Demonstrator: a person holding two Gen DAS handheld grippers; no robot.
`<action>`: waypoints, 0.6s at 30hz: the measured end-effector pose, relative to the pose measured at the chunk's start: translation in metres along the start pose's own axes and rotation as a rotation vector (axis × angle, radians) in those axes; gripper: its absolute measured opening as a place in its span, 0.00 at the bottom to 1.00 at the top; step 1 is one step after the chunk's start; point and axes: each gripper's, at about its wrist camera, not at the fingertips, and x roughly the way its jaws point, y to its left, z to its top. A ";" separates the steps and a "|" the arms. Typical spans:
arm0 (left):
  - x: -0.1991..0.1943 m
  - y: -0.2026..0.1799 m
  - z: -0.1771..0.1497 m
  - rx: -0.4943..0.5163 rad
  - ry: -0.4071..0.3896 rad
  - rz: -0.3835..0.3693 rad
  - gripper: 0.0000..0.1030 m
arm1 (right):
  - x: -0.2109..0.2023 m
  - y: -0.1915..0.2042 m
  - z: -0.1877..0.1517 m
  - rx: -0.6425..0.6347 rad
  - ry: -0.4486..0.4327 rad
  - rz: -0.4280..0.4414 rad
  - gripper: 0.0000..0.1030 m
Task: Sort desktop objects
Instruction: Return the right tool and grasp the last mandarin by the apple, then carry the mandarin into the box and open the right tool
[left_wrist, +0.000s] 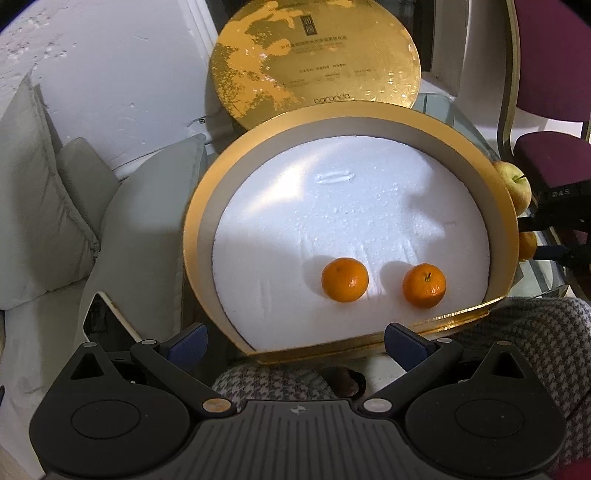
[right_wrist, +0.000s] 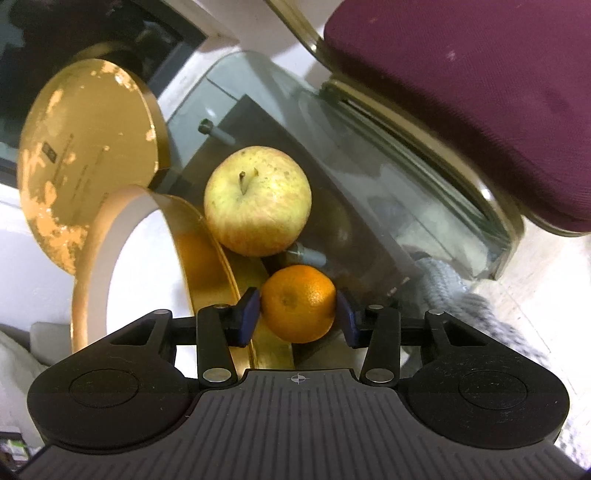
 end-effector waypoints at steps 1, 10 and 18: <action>-0.002 0.001 -0.002 -0.002 -0.003 -0.001 0.99 | -0.007 -0.003 -0.003 0.000 -0.008 0.003 0.45; -0.014 0.003 -0.023 -0.007 -0.028 -0.040 0.99 | -0.076 -0.013 -0.020 -0.033 -0.116 0.023 0.45; -0.023 0.050 -0.009 -0.142 -0.126 0.015 0.99 | -0.107 0.066 -0.024 -0.250 -0.199 0.097 0.45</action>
